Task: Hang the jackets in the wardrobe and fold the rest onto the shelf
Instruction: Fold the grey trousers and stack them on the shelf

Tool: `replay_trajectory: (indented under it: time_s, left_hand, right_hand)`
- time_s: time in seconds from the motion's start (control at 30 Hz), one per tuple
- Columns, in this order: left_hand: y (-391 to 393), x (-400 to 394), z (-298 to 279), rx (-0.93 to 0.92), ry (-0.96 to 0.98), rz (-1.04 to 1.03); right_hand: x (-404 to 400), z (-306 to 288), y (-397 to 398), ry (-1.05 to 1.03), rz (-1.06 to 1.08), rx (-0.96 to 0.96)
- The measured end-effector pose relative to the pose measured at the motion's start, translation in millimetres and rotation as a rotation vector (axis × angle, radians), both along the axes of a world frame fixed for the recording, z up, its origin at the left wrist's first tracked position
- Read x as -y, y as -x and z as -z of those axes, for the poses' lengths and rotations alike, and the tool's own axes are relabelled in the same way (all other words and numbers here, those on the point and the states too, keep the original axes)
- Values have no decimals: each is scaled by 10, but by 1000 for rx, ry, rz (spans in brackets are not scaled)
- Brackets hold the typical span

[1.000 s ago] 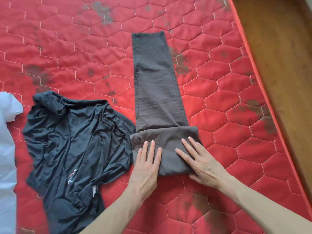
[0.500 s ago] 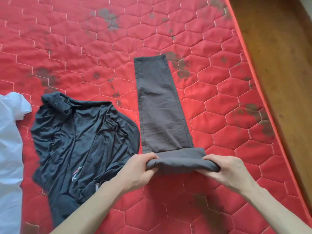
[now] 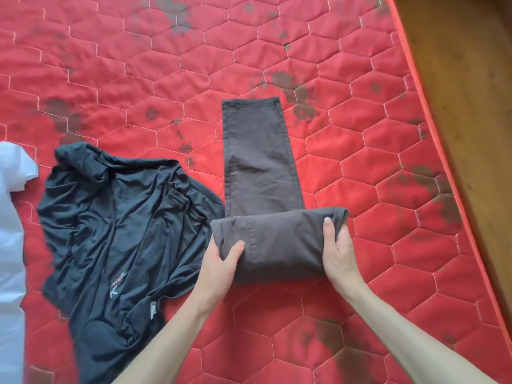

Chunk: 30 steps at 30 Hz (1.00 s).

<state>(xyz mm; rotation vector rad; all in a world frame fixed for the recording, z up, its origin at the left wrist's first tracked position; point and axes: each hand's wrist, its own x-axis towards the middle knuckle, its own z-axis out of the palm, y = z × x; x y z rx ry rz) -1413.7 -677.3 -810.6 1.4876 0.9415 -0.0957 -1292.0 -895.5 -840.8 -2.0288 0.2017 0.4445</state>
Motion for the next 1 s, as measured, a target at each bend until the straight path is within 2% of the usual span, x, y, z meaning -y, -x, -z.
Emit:
replay_trajectory:
  time_s: [0.13,0.23,0.3,0.4,0.47,0.53,0.6,0.63,0.77,0.87,1.0]
  left_hand:
    - [-73,-58,134,-30,-89,41]
    - [-137,-98,272,-76,-199,83]
    - [-186,-90,347,-125,-341,133]
    - [-236,-10,390,-184,-571,146]
    - [-223,61,368,-187,-698,111]
    - [-157,94,390,-88,-929,159]
    - [-54,79,457,23,-1163,381]
    - [6,78,498,59,-1215,514]
    - [208,26,626,111,-1172,849]
    - [218,-89,650,134,-1149,963]
    - [197,-217,602,168,-1181,1118]
  right_hand:
    - [-212,165,-142,123,-17,-1]
    - [-308,234,-166,421,-57,80]
    - [-358,250,-129,548,-27,171]
    - [-352,272,-25,621,-51,414]
    - [-270,284,41,730,-242,602]
    - [-174,328,118,782,-515,710]
    - [-78,379,201,742,-680,700]
    - [-39,399,230,732,-718,671]
    - [6,413,234,791,-772,613]
    - [-17,387,214,792,-790,598]
    - [100,383,162,663,-872,584]
